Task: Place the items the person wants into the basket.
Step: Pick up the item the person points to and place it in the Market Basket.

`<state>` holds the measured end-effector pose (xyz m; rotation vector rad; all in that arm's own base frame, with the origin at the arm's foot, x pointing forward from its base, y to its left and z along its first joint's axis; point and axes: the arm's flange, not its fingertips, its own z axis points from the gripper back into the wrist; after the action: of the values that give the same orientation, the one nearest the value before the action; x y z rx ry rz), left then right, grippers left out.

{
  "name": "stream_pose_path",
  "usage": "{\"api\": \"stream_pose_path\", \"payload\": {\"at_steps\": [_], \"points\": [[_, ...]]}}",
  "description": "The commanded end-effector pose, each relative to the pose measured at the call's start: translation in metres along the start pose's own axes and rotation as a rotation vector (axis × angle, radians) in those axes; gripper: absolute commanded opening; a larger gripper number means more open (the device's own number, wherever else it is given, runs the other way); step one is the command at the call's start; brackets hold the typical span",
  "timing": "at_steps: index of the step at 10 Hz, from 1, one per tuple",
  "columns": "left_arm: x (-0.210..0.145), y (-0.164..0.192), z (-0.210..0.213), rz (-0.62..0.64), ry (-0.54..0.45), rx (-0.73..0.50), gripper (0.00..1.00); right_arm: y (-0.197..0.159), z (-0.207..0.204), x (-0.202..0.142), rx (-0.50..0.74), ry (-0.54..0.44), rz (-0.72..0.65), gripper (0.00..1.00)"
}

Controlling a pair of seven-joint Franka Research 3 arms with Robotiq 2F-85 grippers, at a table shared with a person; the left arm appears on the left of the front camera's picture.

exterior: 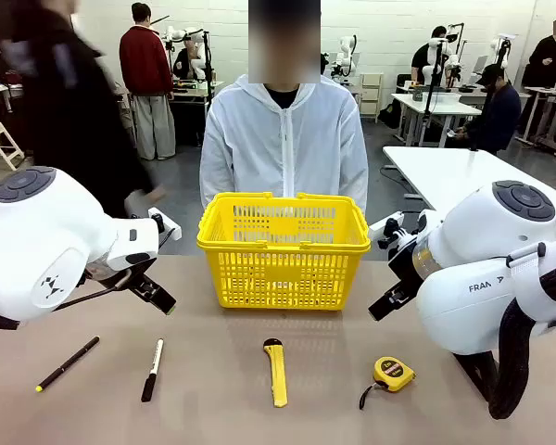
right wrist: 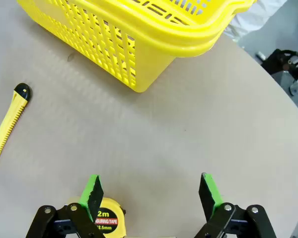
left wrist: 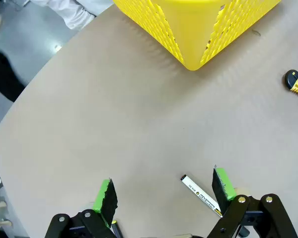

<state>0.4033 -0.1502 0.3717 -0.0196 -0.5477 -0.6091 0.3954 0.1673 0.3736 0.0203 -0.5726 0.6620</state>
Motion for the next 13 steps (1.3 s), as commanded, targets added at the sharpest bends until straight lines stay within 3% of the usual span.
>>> {"api": "stream_pose_path", "payload": {"at_steps": [1,13], "points": [[0.0000,-0.0001,0.0000,0.000,0.000,0.000,1.00,0.0000,0.0000,0.0000,0.000,0.000,0.000,1.00],[0.0000,-0.0001,0.0000,0.000,0.000,0.000,1.00,0.0000,0.0000,0.0000,0.000,0.000,0.000,1.00]]}}
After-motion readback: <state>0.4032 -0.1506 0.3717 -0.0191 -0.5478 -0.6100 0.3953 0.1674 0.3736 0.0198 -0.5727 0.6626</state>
